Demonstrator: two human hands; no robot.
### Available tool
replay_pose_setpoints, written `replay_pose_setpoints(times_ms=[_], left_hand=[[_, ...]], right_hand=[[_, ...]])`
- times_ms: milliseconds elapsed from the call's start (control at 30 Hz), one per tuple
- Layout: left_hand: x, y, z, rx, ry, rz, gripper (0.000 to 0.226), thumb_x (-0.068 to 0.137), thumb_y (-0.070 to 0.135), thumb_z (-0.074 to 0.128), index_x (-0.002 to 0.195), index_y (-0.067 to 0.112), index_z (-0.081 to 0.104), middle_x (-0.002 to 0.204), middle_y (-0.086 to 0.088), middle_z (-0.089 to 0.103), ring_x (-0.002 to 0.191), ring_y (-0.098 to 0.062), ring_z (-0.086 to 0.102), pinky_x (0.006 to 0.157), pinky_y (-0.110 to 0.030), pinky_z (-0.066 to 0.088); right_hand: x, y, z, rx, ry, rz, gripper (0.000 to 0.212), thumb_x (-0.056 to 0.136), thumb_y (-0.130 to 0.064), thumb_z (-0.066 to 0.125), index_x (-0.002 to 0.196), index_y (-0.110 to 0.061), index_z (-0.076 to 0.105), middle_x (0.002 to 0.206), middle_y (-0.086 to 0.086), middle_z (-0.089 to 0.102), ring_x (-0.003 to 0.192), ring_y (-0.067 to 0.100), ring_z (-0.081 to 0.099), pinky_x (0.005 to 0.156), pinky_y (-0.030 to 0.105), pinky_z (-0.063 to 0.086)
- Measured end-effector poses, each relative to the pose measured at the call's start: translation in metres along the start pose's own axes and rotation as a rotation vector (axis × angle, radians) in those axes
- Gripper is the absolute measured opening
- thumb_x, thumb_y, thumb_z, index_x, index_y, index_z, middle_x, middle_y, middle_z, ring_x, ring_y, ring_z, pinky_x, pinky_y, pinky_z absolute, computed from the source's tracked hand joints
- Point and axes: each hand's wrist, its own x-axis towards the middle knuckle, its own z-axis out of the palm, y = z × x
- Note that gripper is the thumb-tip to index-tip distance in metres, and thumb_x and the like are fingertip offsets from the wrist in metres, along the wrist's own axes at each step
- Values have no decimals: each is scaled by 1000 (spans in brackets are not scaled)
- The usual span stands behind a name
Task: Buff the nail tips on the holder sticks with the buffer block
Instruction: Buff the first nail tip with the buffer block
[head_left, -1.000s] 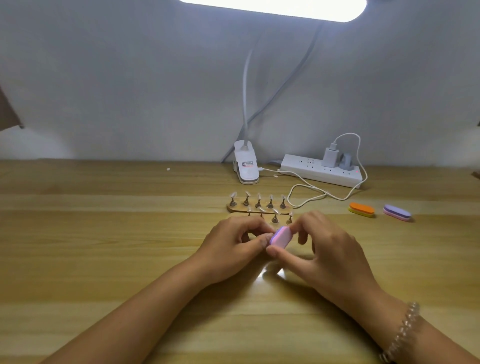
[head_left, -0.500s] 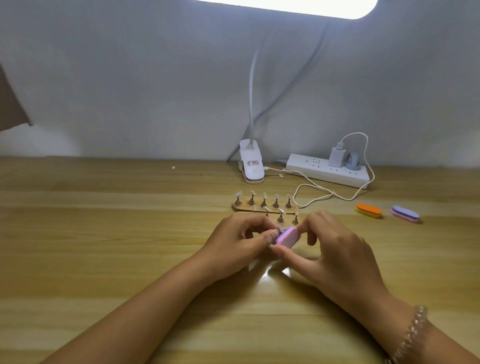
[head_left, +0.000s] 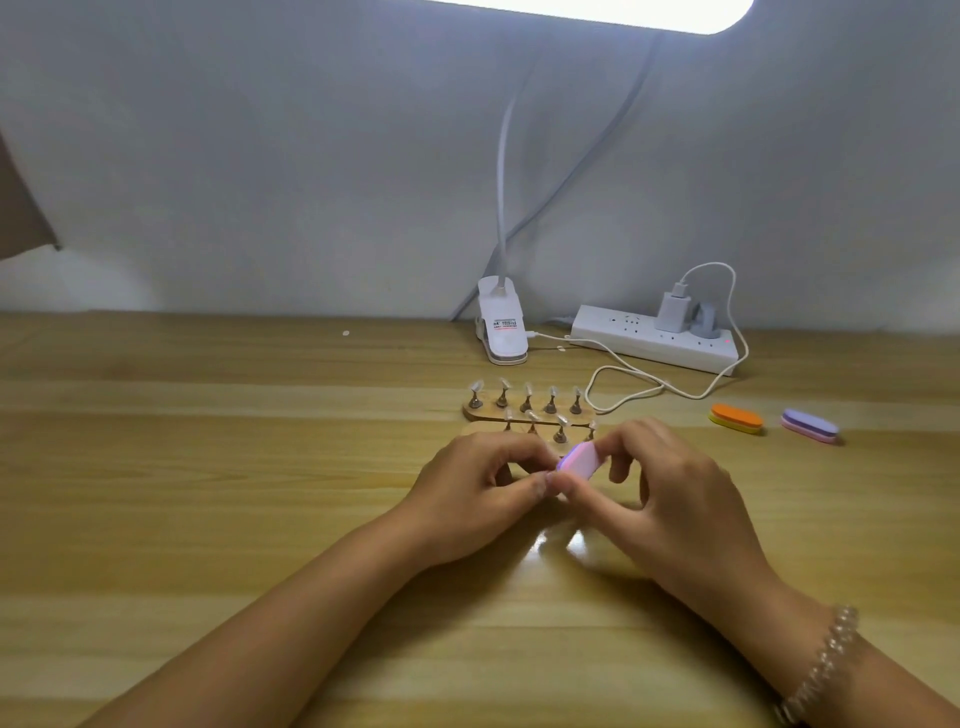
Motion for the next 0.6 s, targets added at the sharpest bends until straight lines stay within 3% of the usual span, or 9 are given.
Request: replay_pose_setpoints(times_ms=[67, 200, 333, 433, 600], left_hand=[[0, 0, 0, -2, -6, 2, 15, 91, 27, 63, 99, 26, 75, 91, 13, 72, 69, -14, 58, 61, -23, 36], [1, 0, 0, -4, -3, -14, 22, 89, 43, 60, 97, 29, 75, 89, 14, 71, 64, -10, 51, 61, -26, 36], [1, 0, 0, 8, -8, -5, 18, 89, 32, 60, 99, 28, 75, 93, 13, 72, 71, -13, 59, 62, -25, 37], [1, 1, 0, 10, -5, -13, 19, 89, 41, 59, 97, 30, 74, 85, 18, 68, 61, -5, 50, 60, -25, 34], [0, 2, -1, 4, -8, 11, 16, 93, 27, 62, 100, 25, 75, 85, 16, 70, 66, -1, 53, 61, -19, 35]], right_hand=[[-1, -1, 1, 9, -17, -44, 45, 76, -73, 57, 79, -28, 54, 74, -13, 48, 61, 4, 45, 52, 24, 33], [3, 4, 0, 78, 9, 67, 44, 73, -73, 55, 77, -29, 55, 75, -13, 52, 65, 5, 49, 55, 27, 35], [1, 1, 2, 71, -31, -25, 44, 75, -74, 58, 78, -30, 55, 75, -14, 50, 65, 3, 48, 54, 21, 31], [4, 4, 0, 139, 0, 56, 45, 73, -75, 57, 76, -30, 57, 74, -12, 54, 66, 5, 50, 57, 26, 36], [0, 1, 1, 120, -41, -7, 43, 77, -72, 58, 79, -30, 59, 75, -14, 53, 64, 4, 48, 54, 23, 33]])
